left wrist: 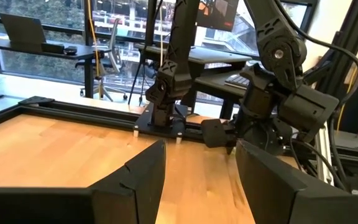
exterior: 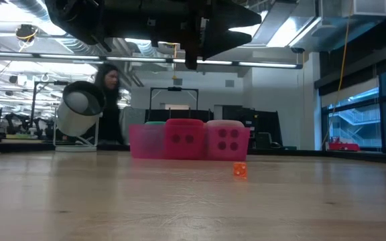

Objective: Pick & Place Dice
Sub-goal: Put the small transparent dice into the pink bin

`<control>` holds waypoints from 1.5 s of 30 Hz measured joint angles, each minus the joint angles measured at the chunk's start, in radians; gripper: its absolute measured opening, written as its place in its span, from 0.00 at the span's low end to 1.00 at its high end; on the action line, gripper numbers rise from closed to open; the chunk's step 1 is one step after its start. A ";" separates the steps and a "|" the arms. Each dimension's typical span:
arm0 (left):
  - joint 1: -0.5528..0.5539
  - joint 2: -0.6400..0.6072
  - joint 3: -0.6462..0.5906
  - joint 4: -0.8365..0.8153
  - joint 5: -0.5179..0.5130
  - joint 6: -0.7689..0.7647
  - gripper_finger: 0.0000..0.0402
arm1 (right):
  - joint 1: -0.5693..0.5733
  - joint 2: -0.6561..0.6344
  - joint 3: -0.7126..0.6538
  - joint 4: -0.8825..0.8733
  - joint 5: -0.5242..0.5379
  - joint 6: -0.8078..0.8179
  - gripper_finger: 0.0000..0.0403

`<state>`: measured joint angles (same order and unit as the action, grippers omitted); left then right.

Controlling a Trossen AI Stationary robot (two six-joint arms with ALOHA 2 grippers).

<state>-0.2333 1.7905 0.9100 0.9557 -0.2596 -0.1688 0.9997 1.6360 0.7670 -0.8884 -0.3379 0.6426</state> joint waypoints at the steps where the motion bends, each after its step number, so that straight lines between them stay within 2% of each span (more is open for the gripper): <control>1: -0.002 0.000 0.000 -0.003 0.000 0.000 0.47 | 0.000 0.000 0.000 0.000 -0.002 0.000 0.47; 13: -0.008 0.000 0.000 -0.013 -0.007 -0.003 0.47 | 0.000 0.002 -0.002 -0.009 -0.019 -0.015 0.45; 23: -0.008 0.000 0.000 -0.013 -0.007 -0.003 0.47 | 0.001 0.003 -0.005 -0.017 -0.017 -0.023 0.27; 32: -0.008 0.000 0.000 -0.013 -0.008 -0.003 0.47 | 0.002 0.003 -0.005 -0.017 -0.014 -0.023 0.16; 45: -0.008 0.000 0.000 -0.013 -0.008 -0.004 0.47 | 0.002 0.003 -0.005 -0.016 -0.004 -0.027 0.14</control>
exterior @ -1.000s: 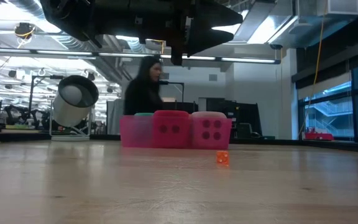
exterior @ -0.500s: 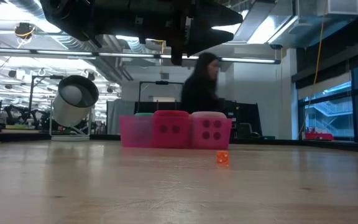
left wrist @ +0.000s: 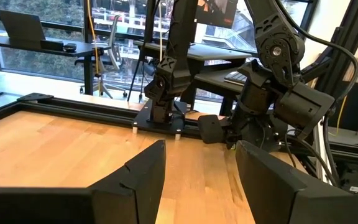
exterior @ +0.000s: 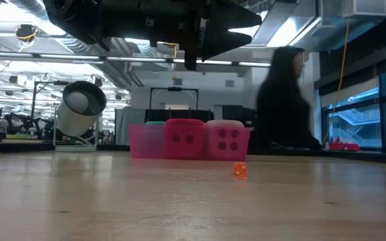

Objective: Pick & Place Dice
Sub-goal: Put the small transparent dice into the pink bin

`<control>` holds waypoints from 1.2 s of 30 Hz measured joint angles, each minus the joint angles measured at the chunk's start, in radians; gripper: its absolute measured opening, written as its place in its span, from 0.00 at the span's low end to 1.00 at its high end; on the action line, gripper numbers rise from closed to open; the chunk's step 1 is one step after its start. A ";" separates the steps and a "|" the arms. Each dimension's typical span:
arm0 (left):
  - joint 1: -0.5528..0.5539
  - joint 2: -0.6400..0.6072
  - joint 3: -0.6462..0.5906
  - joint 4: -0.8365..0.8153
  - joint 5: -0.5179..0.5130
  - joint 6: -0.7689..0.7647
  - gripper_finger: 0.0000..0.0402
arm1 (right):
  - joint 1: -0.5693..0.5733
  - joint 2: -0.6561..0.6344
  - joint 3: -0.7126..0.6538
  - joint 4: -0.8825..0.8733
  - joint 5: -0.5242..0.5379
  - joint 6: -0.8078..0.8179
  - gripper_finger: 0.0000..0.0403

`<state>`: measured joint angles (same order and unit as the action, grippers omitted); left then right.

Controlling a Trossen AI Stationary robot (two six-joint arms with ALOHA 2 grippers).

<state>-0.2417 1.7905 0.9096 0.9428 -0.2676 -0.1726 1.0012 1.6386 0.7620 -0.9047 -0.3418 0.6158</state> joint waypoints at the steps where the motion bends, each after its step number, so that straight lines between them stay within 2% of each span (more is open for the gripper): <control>1: 0.000 0.000 0.000 0.000 0.000 0.000 0.47 | 0.000 0.000 0.000 0.000 0.001 -0.001 0.14; 10: 0.000 0.000 0.000 0.000 0.000 0.000 0.47 | -0.004 -0.001 0.015 -0.008 0.020 -0.009 0.14; 22: 0.000 0.000 0.000 -0.002 0.000 0.001 0.47 | -0.093 -0.001 0.140 -0.053 0.113 -0.104 0.14; 30: 0.000 0.000 0.000 -0.006 0.000 0.003 0.47 | -0.212 -0.001 0.303 -0.217 0.292 -0.259 0.14; 36: 0.000 -0.020 0.000 -0.068 0.000 0.038 0.47 | -0.317 -0.001 0.462 -0.247 0.438 -0.382 0.14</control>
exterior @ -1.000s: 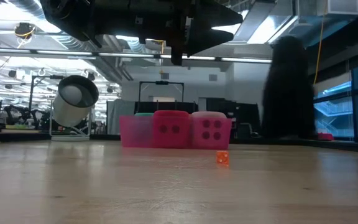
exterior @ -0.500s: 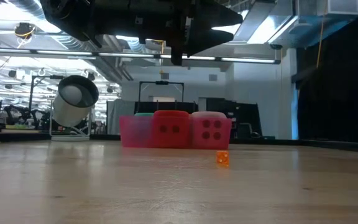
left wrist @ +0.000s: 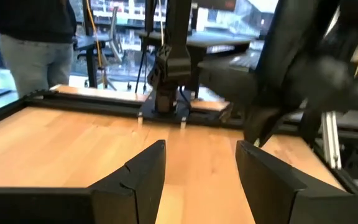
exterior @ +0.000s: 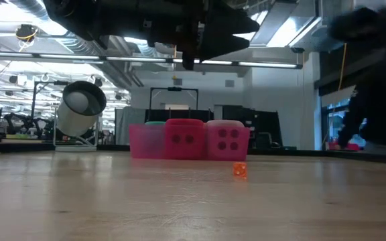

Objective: Pick & Place Dice
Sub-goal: Put the small transparent dice into the pink bin

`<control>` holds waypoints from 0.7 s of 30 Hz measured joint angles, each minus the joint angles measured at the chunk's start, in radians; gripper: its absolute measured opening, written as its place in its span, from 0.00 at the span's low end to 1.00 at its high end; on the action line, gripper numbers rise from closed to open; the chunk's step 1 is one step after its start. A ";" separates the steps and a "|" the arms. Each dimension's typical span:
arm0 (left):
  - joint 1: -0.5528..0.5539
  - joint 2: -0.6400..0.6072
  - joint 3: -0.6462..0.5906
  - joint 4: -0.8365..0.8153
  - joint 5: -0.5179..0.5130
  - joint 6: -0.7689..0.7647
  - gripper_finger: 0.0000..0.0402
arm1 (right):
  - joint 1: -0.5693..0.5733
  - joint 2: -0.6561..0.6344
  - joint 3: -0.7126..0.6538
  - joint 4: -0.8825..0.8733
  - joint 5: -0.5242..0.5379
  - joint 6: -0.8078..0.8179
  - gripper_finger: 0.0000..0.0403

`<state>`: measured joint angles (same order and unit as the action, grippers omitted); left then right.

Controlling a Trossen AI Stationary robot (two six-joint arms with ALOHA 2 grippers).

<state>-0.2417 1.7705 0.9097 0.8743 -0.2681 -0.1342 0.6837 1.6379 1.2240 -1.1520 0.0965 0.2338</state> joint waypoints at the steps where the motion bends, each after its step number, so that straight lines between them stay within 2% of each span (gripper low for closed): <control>1: 0.000 -0.010 0.000 -0.025 0.000 0.000 0.47 | -0.017 -0.001 0.026 0.002 0.023 -0.020 0.14; 5: 0.000 -0.062 0.000 -0.144 -0.001 0.004 0.47 | -0.081 -0.026 0.105 0.019 0.137 -0.090 0.14; 10: -0.006 -0.152 -0.006 -0.281 -0.005 0.018 0.47 | -0.162 -0.129 0.108 0.145 0.237 -0.114 0.14; 16: -0.019 -0.272 -0.059 -0.293 -0.009 0.005 0.47 | -0.224 -0.288 -0.022 0.483 0.275 -0.216 0.14; 21: -0.021 -0.343 -0.114 -0.231 -0.006 -0.086 0.47 | -0.264 -0.335 -0.180 0.752 0.322 -0.349 0.14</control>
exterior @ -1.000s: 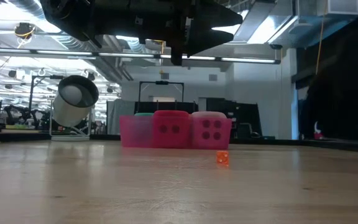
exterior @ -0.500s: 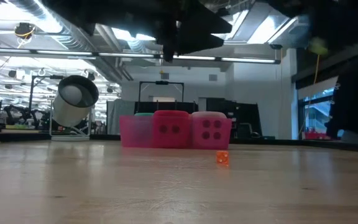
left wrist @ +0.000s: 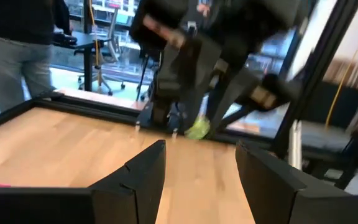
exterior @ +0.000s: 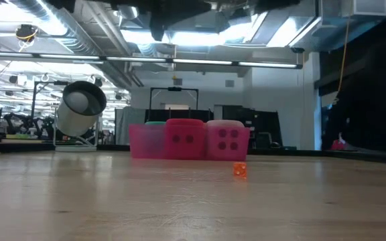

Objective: Pick & Place Dice
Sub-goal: Put the small transparent dice into the pink bin

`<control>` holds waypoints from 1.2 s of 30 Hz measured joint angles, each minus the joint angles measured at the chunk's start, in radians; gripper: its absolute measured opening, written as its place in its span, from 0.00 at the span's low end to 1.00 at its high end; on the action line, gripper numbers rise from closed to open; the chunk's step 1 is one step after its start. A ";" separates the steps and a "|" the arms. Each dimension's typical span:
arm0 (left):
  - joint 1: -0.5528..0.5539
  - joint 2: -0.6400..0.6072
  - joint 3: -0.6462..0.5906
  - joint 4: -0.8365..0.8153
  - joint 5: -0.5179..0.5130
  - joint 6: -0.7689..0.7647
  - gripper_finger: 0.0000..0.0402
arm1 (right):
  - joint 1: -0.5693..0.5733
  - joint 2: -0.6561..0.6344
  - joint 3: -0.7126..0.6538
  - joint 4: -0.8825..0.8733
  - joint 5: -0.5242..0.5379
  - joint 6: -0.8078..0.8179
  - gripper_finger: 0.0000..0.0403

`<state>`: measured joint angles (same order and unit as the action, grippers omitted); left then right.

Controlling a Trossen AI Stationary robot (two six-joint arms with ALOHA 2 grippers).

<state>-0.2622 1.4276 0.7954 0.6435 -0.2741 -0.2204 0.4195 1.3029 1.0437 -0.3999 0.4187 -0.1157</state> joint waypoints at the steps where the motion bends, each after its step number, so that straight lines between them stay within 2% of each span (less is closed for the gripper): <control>1: 0.001 -0.009 -0.011 0.016 0.000 -0.025 0.47 | -0.008 0.002 -0.031 0.057 0.021 -0.030 0.14; 4: 0.007 -0.012 -0.036 0.095 0.001 -0.090 0.47 | -0.031 0.023 -0.109 0.251 0.042 -0.133 0.14; 9: 0.023 -0.010 -0.042 0.089 0.004 -0.175 0.47 | -0.054 0.046 -0.194 0.460 0.063 -0.251 0.14; 18: 0.103 -0.007 -0.042 0.093 0.010 -0.295 0.47 | -0.084 0.070 -0.205 0.590 0.090 -0.420 0.14; 22: 0.143 0.002 -0.042 0.089 0.089 -0.339 0.47 | -0.121 0.078 -0.205 0.621 0.090 -0.449 0.14; 28: 0.172 0.009 -0.041 0.094 0.162 -0.353 0.47 | -0.164 0.078 -0.205 0.664 0.005 -0.454 0.14; 36: 0.173 0.009 -0.041 0.094 0.171 -0.360 0.47 | -0.180 0.078 -0.205 0.712 -0.039 -0.499 0.14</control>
<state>-0.0895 1.4364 0.7540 0.7372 -0.1036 -0.5804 0.2390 1.3808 0.8387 0.3119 0.3794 -0.6144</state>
